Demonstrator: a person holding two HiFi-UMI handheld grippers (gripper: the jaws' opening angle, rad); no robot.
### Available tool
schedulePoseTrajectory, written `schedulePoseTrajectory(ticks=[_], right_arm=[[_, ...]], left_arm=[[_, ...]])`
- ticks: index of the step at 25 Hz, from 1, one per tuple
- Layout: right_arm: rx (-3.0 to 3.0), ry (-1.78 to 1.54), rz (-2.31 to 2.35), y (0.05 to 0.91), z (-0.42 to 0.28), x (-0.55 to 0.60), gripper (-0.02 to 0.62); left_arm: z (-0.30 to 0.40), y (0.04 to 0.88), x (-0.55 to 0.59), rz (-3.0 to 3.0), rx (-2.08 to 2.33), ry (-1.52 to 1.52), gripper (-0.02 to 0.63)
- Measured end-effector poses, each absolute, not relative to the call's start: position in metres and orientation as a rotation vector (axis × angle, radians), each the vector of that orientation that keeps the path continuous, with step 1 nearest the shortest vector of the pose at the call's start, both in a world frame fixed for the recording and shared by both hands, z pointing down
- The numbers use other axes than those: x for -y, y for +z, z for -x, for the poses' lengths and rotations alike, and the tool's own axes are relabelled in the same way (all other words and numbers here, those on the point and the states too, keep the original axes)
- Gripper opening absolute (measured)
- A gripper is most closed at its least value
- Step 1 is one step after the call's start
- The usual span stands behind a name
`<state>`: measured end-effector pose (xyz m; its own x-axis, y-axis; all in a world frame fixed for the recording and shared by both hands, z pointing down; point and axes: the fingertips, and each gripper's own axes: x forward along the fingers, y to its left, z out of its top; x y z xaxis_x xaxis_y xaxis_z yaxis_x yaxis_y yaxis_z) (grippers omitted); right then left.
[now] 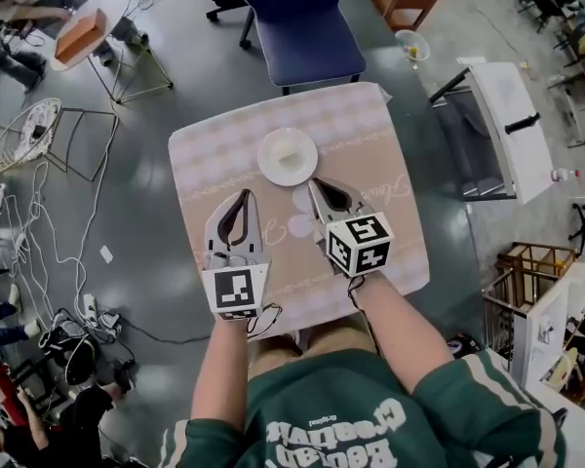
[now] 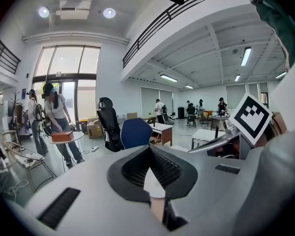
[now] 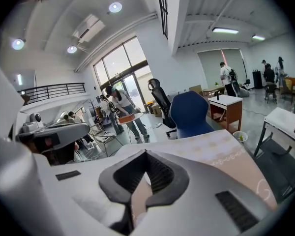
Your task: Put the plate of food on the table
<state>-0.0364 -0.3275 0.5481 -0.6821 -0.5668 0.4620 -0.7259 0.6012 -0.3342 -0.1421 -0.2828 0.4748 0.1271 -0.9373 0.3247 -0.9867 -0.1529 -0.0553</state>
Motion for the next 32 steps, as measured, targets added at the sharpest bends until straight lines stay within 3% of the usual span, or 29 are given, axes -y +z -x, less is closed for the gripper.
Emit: schedulePoseTrajectory(ticks=[19, 32], right_arm=[[2.796, 0.195, -1.034, 0.413, 0.054, 0.216, 0.014], [2.840, 0.100, -1.111, 0.332, 0.039, 0.152, 0.014]], left_arm=[[0.138, 0.404, 0.177, -2.439, 1.886, 0.372, 0.009], [0.131, 0.336, 0.120, -2.559, 1.847, 0.308, 0.009]])
